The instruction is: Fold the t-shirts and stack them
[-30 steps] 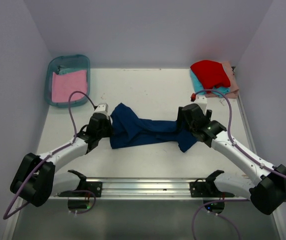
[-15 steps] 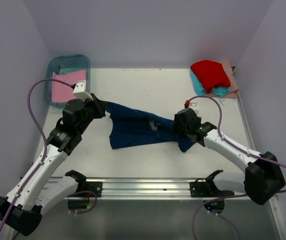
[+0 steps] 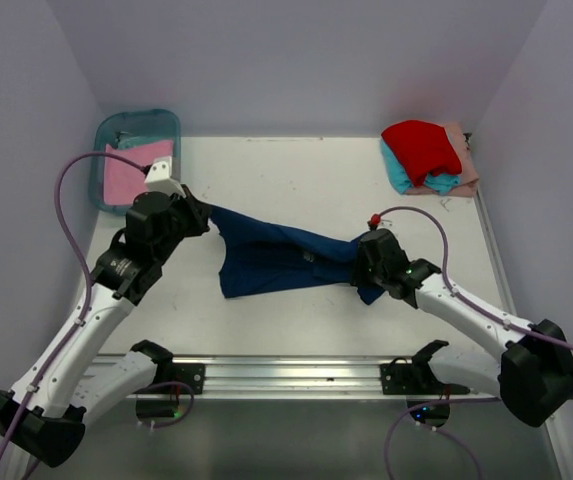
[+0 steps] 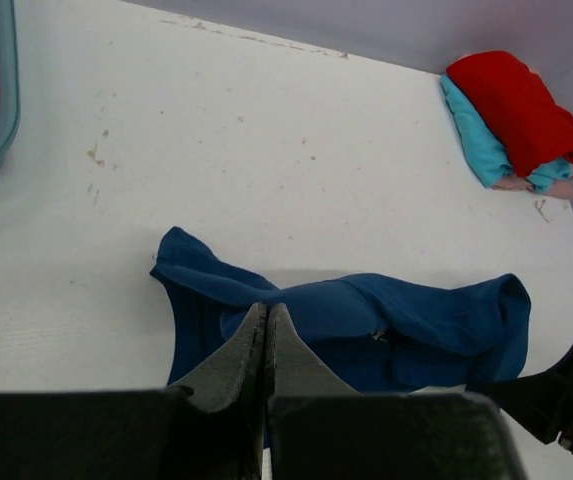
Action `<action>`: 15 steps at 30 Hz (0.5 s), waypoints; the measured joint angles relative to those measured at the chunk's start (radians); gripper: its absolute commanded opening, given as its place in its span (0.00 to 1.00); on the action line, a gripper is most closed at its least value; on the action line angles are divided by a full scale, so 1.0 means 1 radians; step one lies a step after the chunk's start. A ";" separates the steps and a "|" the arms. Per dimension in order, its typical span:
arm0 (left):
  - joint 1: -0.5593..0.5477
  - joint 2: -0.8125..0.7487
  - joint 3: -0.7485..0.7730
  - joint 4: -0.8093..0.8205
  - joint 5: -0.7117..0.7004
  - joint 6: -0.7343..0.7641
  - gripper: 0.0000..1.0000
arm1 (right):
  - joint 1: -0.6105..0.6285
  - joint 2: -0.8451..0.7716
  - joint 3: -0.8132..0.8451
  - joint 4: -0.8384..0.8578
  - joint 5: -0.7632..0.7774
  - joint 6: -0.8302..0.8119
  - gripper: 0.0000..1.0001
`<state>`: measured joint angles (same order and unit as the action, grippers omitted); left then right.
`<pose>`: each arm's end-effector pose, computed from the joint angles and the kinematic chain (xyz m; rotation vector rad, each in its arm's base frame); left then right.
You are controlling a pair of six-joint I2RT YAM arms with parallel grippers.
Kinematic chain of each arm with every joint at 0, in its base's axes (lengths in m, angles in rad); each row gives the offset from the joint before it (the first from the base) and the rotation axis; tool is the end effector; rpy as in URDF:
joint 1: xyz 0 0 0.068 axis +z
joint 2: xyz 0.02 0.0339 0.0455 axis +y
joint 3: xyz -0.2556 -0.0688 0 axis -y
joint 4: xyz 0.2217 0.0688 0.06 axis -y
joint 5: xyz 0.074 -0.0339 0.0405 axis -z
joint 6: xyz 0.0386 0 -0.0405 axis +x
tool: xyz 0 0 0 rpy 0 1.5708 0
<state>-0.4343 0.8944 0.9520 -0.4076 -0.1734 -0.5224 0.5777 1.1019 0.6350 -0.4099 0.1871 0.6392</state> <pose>0.1689 -0.0710 0.3471 -0.2034 1.9338 -0.4752 0.1724 0.1038 0.2093 0.1585 2.4475 0.3180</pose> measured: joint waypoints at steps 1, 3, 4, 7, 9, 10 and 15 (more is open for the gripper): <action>0.000 0.000 0.013 -0.002 -0.003 0.000 0.00 | 0.000 0.018 -0.003 0.014 -0.012 0.001 0.29; 0.000 0.003 0.041 -0.005 -0.008 0.000 0.00 | 0.000 0.064 -0.005 0.039 -0.046 0.004 0.10; 0.000 0.003 0.053 -0.005 -0.013 0.001 0.00 | 0.000 0.085 -0.005 0.054 -0.059 0.012 0.05; 0.000 0.007 0.082 -0.010 -0.020 0.002 0.00 | 0.013 0.119 -0.006 0.085 -0.091 0.025 0.09; 0.000 0.011 0.098 -0.019 -0.022 0.002 0.00 | 0.037 0.121 -0.006 0.101 -0.101 0.035 0.30; 0.000 0.013 0.105 -0.022 -0.022 0.002 0.00 | 0.052 0.121 -0.006 0.112 -0.101 0.041 0.35; 0.000 0.017 0.114 -0.029 -0.021 0.003 0.00 | 0.078 0.178 0.000 0.132 -0.055 0.035 0.55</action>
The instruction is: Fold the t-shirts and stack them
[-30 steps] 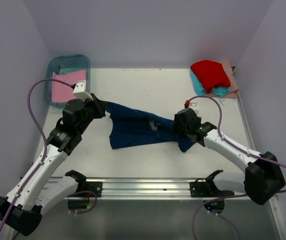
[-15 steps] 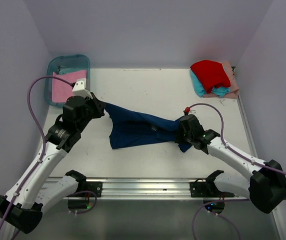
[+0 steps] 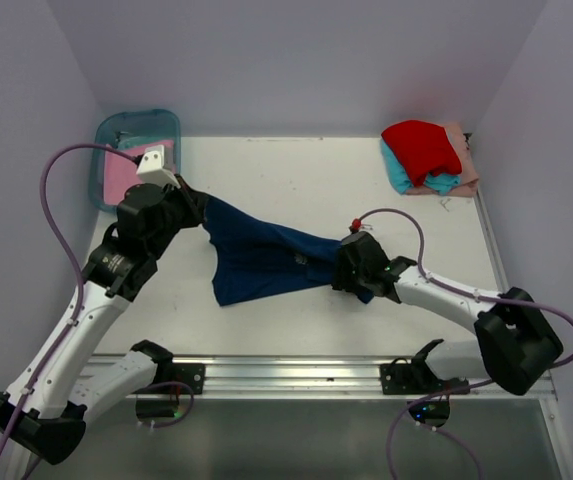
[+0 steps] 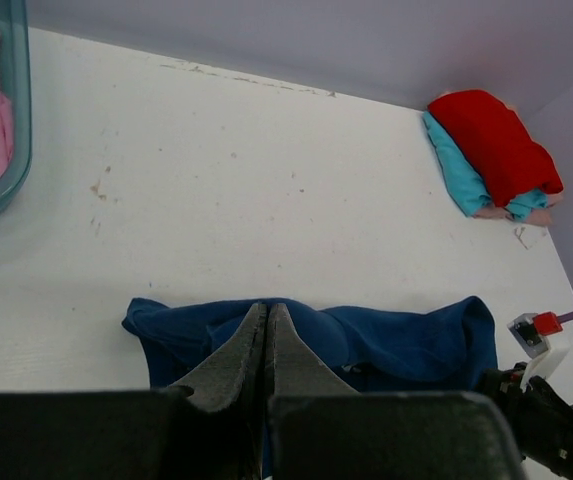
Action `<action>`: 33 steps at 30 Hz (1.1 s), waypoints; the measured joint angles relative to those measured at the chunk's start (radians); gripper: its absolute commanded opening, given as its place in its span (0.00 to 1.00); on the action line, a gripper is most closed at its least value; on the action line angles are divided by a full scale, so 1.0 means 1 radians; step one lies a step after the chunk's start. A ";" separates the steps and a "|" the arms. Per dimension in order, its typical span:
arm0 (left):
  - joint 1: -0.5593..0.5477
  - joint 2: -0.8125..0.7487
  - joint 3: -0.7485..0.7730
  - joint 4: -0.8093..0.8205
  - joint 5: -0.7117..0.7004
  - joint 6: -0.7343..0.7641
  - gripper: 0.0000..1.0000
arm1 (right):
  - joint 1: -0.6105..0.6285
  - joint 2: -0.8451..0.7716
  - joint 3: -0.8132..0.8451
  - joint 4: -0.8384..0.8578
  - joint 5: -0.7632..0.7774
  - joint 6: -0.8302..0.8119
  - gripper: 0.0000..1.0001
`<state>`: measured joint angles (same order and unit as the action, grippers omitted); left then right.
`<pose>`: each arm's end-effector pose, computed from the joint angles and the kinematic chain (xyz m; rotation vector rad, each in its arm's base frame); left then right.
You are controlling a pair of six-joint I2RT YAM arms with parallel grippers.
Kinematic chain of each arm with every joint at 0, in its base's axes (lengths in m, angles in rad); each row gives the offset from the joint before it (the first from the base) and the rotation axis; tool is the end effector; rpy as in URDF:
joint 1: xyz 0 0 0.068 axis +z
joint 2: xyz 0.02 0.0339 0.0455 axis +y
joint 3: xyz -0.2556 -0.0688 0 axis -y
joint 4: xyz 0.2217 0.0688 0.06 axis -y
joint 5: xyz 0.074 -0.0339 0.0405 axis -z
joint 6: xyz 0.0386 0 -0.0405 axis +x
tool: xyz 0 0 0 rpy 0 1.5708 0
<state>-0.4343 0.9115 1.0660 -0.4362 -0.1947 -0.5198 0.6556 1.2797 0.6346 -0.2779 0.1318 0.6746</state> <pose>0.1671 -0.0693 0.3778 -0.2170 1.8623 -0.4831 0.1835 0.1347 0.1835 0.0799 2.5249 0.3921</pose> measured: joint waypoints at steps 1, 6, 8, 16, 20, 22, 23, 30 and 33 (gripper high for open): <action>0.000 0.000 0.000 0.000 0.000 0.000 0.00 | 0.000 0.024 0.004 -0.002 0.019 -0.001 0.56; 0.000 -0.002 0.003 -0.014 -0.005 0.007 0.00 | 0.000 0.153 0.051 -0.026 0.144 -0.010 0.56; 0.000 -0.008 0.003 -0.024 -0.014 0.008 0.00 | 0.000 0.167 0.073 -0.033 0.188 -0.013 0.56; 0.000 -0.055 0.003 -0.063 -0.055 0.012 0.00 | -0.006 0.085 0.117 -0.145 0.386 -0.031 0.64; 0.000 -0.059 0.003 -0.067 -0.060 0.015 0.00 | -0.069 0.054 0.162 -0.170 0.460 -0.051 0.66; 0.000 -0.059 0.003 -0.067 -0.061 0.015 0.00 | -0.116 0.068 0.176 -0.170 0.470 -0.059 0.65; 0.000 -0.060 0.003 -0.068 -0.061 0.015 0.00 | -0.139 0.081 0.182 -0.169 0.474 -0.063 0.65; 0.000 -0.086 0.002 -0.089 -0.079 0.016 0.00 | -0.197 0.168 0.199 -0.163 0.450 -0.074 0.56; 0.000 -0.105 0.002 -0.103 -0.089 0.016 0.00 | -0.189 0.088 0.181 -0.153 0.403 -0.084 0.53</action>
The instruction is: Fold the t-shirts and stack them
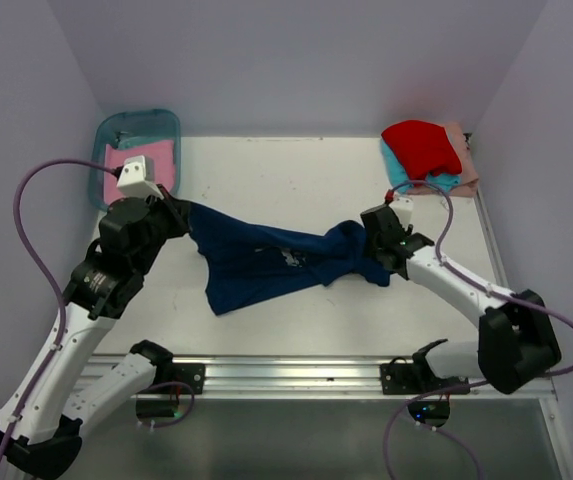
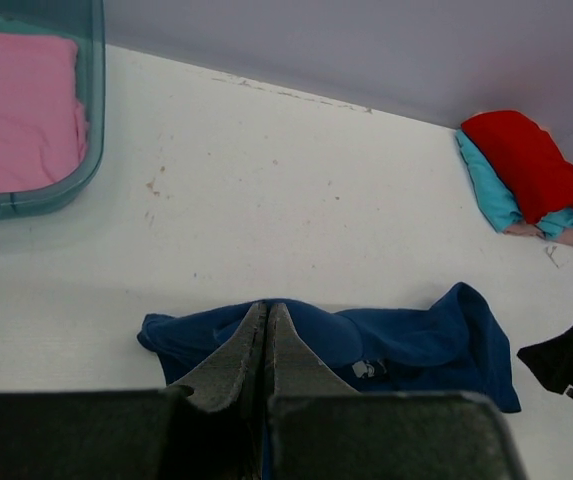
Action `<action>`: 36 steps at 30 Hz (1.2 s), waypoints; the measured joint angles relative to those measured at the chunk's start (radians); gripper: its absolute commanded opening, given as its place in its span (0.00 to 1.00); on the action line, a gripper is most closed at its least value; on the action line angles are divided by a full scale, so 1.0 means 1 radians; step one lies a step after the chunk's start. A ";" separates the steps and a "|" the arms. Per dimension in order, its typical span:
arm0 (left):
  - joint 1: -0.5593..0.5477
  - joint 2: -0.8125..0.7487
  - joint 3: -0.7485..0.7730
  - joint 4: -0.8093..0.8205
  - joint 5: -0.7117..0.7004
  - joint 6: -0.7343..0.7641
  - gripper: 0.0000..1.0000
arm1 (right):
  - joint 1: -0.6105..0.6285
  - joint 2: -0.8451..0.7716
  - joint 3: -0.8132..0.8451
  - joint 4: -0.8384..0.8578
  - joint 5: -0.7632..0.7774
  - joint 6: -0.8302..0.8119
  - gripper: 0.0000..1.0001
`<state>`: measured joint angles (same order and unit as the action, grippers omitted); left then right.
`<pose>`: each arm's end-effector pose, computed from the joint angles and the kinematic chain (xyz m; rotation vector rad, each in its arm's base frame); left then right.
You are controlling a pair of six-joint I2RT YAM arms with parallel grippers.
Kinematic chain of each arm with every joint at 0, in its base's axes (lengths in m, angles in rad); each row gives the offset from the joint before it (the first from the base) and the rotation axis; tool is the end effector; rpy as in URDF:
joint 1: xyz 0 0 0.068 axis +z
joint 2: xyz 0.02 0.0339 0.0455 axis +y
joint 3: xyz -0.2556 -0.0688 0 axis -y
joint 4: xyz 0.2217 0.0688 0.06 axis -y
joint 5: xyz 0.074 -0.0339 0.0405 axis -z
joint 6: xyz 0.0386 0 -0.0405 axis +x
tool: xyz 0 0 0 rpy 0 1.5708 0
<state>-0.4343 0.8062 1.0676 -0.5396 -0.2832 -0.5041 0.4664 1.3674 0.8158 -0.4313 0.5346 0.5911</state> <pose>0.1393 -0.0527 0.3827 -0.2627 1.8372 -0.3948 0.2304 0.0940 0.2095 0.3437 2.3529 -0.1985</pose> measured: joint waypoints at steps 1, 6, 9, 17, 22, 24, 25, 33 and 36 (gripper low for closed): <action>0.000 -0.005 0.000 -0.002 -0.003 0.000 0.00 | 0.008 -0.050 -0.011 0.002 -0.012 -0.005 0.54; 0.000 -0.004 -0.007 -0.001 -0.005 0.000 0.00 | 0.038 -0.278 -0.031 0.011 -0.158 -0.032 0.53; 0.000 0.007 -0.020 -0.001 -0.001 -0.001 0.00 | 0.045 -0.286 -0.031 0.036 -0.294 -0.040 0.50; 0.000 0.027 -0.033 0.001 0.011 -0.001 0.00 | 0.184 -0.029 -0.036 0.120 -0.500 -0.070 0.48; 0.000 0.026 -0.033 0.002 0.014 -0.001 0.00 | 0.261 0.113 -0.006 0.132 -0.537 -0.104 0.48; 0.000 0.026 -0.033 0.002 0.014 -0.001 0.00 | 0.270 0.146 0.013 0.135 -0.545 -0.116 0.47; 0.000 0.026 -0.033 0.003 0.014 -0.001 0.00 | 0.274 0.160 0.022 0.137 -0.548 -0.122 0.47; 0.000 0.026 -0.034 0.003 0.014 -0.001 0.00 | 0.299 0.214 0.066 0.138 -0.525 -0.161 0.45; 0.000 0.026 -0.034 0.003 0.014 -0.001 0.00 | 0.307 0.214 0.093 0.126 -0.497 -0.175 0.44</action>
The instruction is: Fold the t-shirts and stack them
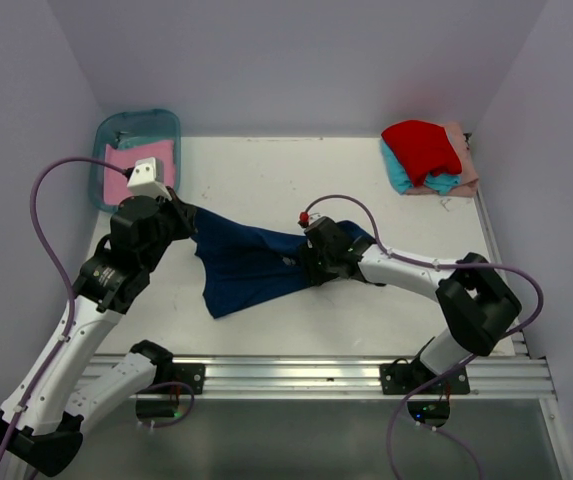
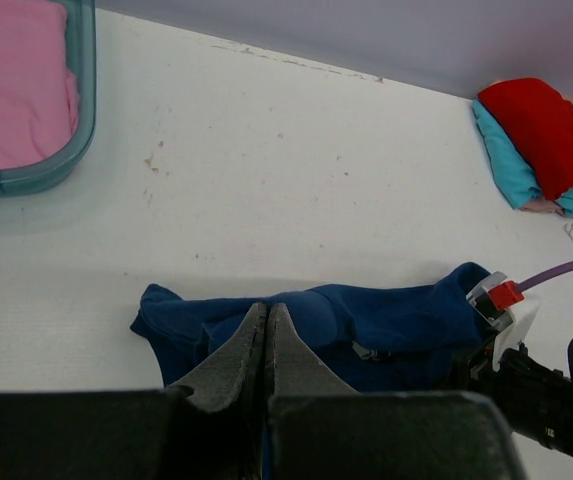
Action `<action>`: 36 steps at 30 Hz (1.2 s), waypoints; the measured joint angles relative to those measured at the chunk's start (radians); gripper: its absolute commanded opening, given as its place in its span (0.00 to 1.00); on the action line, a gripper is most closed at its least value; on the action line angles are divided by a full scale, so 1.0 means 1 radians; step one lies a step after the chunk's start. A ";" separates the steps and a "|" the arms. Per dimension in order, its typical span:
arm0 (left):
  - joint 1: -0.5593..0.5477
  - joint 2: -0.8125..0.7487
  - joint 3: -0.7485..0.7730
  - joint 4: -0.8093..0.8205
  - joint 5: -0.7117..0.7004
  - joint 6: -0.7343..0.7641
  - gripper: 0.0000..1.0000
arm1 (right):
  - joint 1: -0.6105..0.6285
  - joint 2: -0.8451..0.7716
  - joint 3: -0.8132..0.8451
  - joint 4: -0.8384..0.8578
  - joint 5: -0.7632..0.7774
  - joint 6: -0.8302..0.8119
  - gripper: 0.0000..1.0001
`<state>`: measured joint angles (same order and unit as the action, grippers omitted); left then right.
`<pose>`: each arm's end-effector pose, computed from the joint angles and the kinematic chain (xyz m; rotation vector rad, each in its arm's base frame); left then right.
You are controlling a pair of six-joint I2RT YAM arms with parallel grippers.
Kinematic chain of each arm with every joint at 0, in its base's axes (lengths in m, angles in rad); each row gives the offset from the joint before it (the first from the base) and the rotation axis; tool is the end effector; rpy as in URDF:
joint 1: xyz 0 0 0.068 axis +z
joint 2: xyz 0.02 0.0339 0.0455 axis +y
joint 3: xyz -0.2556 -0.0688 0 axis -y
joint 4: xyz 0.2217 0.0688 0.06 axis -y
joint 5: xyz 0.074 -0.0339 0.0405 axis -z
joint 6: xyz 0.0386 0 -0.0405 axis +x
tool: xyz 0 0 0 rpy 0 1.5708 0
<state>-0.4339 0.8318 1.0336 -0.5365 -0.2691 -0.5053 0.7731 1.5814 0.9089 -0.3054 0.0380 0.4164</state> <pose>0.1477 -0.0571 0.3691 -0.2509 1.8947 -0.3824 0.2132 0.2060 0.1846 -0.4465 2.5621 0.4041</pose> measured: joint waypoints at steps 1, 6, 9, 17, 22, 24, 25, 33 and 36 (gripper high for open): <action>0.000 0.000 0.000 0.000 0.000 0.000 0.00 | 0.001 0.000 0.010 -0.003 0.013 -0.006 0.43; 0.000 0.000 0.000 0.000 0.000 0.000 0.00 | 0.005 0.002 0.042 -0.021 0.077 -0.027 0.40; 0.000 -0.002 0.000 0.000 0.000 0.000 0.00 | 0.005 0.011 0.047 -0.024 0.102 -0.033 0.40; 0.000 -0.014 0.000 -0.003 -0.001 0.000 0.00 | 0.005 0.023 0.031 -0.036 0.109 -0.029 0.35; 0.000 -0.014 0.000 -0.003 -0.002 0.000 0.00 | 0.012 -0.018 -0.015 -0.047 0.109 -0.024 0.35; 0.000 -0.014 0.000 -0.003 -0.002 0.000 0.00 | 0.013 -0.029 -0.020 -0.050 0.110 -0.023 0.35; 0.000 -0.013 0.000 -0.003 -0.001 0.000 0.00 | 0.013 -0.030 -0.021 -0.049 0.110 -0.023 0.35; 0.000 -0.009 0.000 -0.003 -0.002 0.000 0.00 | 0.014 -0.010 -0.021 -0.037 0.110 -0.020 0.34; 0.000 -0.009 0.000 -0.003 -0.007 0.000 0.00 | 0.014 0.020 -0.021 -0.031 0.110 -0.018 0.29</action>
<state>-0.4343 0.8227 1.0336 -0.5396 -0.2764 -0.5053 0.7868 1.6016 0.8879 -0.3359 0.1478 0.3981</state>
